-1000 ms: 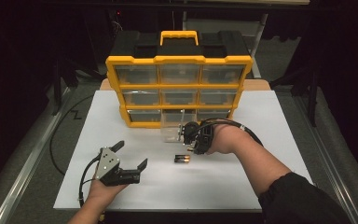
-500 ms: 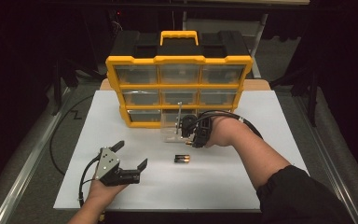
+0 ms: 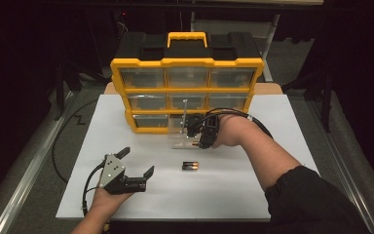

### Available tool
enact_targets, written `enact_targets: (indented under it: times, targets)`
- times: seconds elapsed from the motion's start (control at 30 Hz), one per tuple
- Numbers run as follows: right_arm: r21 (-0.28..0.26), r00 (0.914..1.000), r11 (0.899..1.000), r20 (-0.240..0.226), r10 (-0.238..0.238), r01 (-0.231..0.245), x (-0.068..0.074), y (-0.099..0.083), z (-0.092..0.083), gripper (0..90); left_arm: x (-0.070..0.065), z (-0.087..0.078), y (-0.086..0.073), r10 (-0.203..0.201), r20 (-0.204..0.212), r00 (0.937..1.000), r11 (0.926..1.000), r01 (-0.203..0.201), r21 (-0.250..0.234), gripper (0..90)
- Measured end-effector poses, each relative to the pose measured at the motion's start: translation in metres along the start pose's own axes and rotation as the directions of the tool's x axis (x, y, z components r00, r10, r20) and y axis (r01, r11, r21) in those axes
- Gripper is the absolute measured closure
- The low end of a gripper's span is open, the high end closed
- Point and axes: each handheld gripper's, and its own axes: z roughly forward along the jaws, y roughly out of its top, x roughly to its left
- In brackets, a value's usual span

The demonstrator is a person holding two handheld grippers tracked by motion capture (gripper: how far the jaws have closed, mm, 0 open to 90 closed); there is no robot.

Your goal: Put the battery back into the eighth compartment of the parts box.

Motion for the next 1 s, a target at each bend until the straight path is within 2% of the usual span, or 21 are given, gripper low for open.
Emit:
enact_targets:
  times: [0.47, 1.0]
  targets:
    - [-0.002, 0.9998, 1.0, 0.019, -0.003, 0.003, -0.01, 0.008, -0.008, 78.6, 0.0, 0.0, 0.0, 0.002, 0.002, 1.0, 1.0, -0.002, 0.004, 0.6]
    - [-0.006, 0.9995, 1.0, 0.031, -0.006, 0.006, -0.021, 0.019, -0.007, 78.7, 0.0, 0.0, 0.0, 0.003, 0.004, 1.0, 1.0, -0.003, 0.003, 0.6]
